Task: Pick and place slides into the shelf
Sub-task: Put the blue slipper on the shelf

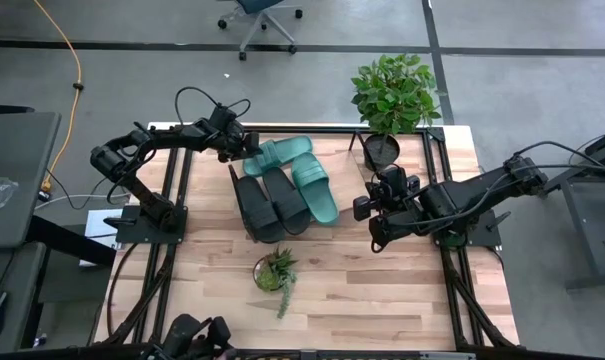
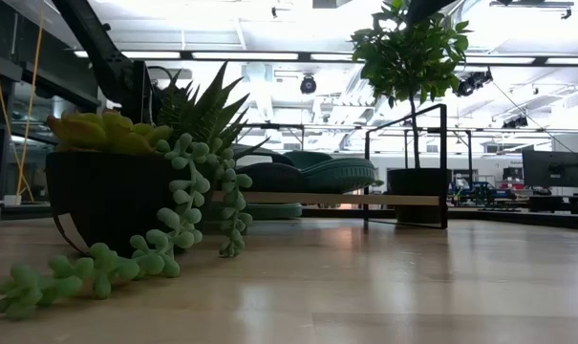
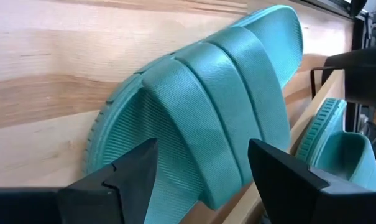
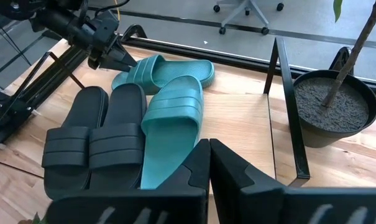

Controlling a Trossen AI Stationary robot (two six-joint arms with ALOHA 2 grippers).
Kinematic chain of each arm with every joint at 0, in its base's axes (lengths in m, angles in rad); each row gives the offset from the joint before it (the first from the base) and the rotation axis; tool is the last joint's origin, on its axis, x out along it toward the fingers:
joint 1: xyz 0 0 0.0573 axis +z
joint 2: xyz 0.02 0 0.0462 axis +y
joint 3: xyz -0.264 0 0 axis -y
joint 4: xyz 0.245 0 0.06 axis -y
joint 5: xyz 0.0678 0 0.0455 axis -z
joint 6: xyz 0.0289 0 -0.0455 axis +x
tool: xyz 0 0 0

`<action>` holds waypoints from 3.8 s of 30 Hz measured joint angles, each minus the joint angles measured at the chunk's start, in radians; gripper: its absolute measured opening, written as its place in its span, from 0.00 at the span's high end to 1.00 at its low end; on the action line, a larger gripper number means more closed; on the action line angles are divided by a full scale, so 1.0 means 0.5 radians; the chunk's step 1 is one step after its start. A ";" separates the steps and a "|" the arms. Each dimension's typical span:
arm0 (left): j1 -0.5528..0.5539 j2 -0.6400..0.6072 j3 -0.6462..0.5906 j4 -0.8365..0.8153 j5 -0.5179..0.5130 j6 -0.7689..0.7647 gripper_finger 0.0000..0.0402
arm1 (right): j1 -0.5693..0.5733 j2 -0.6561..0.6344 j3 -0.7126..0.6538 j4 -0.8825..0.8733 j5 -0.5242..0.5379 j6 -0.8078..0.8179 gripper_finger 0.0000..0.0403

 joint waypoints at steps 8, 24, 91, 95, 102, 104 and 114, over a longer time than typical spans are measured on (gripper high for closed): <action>0.000 0.000 0.000 0.000 -0.005 -0.023 0.41 | 0.000 0.000 0.000 0.000 0.001 0.000 1.00; -0.104 0.003 0.000 0.059 -0.147 -0.073 0.41 | 0.000 0.000 0.000 -0.002 0.038 0.000 1.00; -0.105 0.149 0.038 0.321 -0.114 -0.208 0.98 | 0.000 0.000 0.002 -0.020 0.031 -0.001 1.00; -0.105 0.149 0.038 0.396 -0.056 -0.208 0.99 | 0.000 0.000 0.002 -0.020 0.031 -0.001 1.00; -0.105 0.146 0.038 0.542 0.076 -0.230 0.99 | 0.000 0.000 0.002 -0.032 0.039 -0.002 1.00; -0.105 0.146 0.038 0.555 0.086 -0.233 0.99 | 0.000 0.000 0.002 -0.034 0.048 -0.002 1.00; -0.105 0.146 0.189 0.606 0.130 -0.205 1.00 | 0.000 0.000 0.002 -0.034 0.047 -0.002 1.00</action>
